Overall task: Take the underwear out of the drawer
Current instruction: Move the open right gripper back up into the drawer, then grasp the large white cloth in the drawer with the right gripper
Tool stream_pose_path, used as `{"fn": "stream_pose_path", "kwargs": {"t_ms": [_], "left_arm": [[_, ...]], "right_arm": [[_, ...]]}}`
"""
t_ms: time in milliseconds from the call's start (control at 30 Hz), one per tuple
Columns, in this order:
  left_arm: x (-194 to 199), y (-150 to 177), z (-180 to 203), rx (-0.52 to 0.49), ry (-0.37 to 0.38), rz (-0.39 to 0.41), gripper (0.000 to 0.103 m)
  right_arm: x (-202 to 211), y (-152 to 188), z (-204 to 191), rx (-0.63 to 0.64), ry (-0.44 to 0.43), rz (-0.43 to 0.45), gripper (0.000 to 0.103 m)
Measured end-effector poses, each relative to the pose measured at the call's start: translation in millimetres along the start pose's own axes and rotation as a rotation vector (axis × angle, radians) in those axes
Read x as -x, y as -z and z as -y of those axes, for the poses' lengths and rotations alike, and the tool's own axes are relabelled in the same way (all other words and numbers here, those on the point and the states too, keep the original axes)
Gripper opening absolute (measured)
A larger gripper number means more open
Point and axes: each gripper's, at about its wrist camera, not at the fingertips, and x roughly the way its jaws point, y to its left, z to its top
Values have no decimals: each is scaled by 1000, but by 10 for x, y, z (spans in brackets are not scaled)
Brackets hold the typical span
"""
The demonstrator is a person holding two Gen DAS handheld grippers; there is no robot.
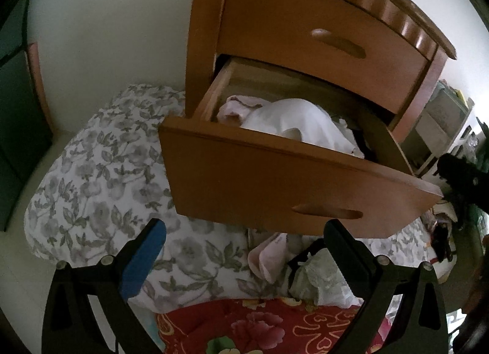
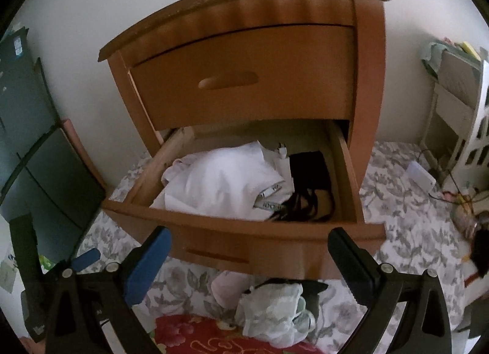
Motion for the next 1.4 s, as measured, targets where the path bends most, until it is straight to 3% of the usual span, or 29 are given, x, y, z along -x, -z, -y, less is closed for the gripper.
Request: {"fn": "stream_pose_path", "kwargs": {"t_ms": [267, 733, 867, 1133, 1400], "left_arm": [[-90, 6, -128, 50, -15, -18, 103], [-249, 13, -287, 76, -8, -54, 103], [-275, 7, -325, 84, -5, -55, 103], [-272, -23, -452, 110, 1, -45, 103], [-275, -39, -546, 134, 8, -45, 103]], "right_arm": [[-276, -220, -139, 66, -10, -71, 103], [-1054, -609, -609, 175, -46, -270, 103], [-1332, -687, -628, 123, -39, -357, 103], [-1750, -931, -655, 62, 6, -422, 103], [-2161, -962, -663, -1, 59, -514, 103]]}}
